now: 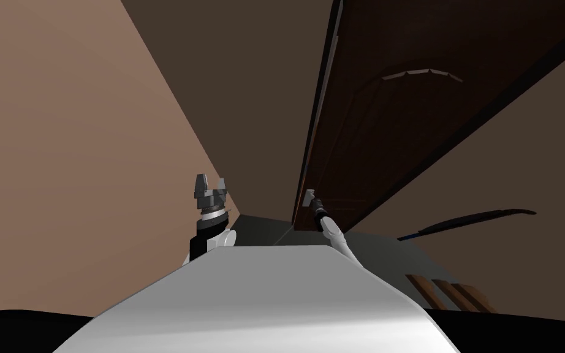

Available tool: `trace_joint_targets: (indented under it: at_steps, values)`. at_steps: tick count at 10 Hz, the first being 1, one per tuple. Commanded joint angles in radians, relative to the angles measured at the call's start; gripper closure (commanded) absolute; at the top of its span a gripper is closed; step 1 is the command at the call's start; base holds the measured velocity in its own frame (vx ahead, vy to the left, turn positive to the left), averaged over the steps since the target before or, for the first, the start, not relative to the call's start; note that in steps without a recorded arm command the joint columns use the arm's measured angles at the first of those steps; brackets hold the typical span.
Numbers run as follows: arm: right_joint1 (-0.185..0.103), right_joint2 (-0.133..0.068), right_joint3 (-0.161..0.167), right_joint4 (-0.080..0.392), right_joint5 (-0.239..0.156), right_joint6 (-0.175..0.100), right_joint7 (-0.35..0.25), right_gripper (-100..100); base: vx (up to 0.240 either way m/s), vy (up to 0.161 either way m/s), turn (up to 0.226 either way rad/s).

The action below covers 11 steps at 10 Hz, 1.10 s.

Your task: Pull the door open

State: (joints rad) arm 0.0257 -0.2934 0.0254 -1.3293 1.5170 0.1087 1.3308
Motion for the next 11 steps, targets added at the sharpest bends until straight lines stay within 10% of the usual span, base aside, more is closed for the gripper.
trace_joint_targets:
  at_steps: [1,11]
  values:
    - [-0.004,0.005,-0.010,0.005,-0.029,-0.027,-0.028,-100,-0.036,0.015,-0.051]
    - [-0.033,0.070,-0.083,0.045,-0.281,-0.229,-0.244,-100,-0.040,0.007,-0.066]
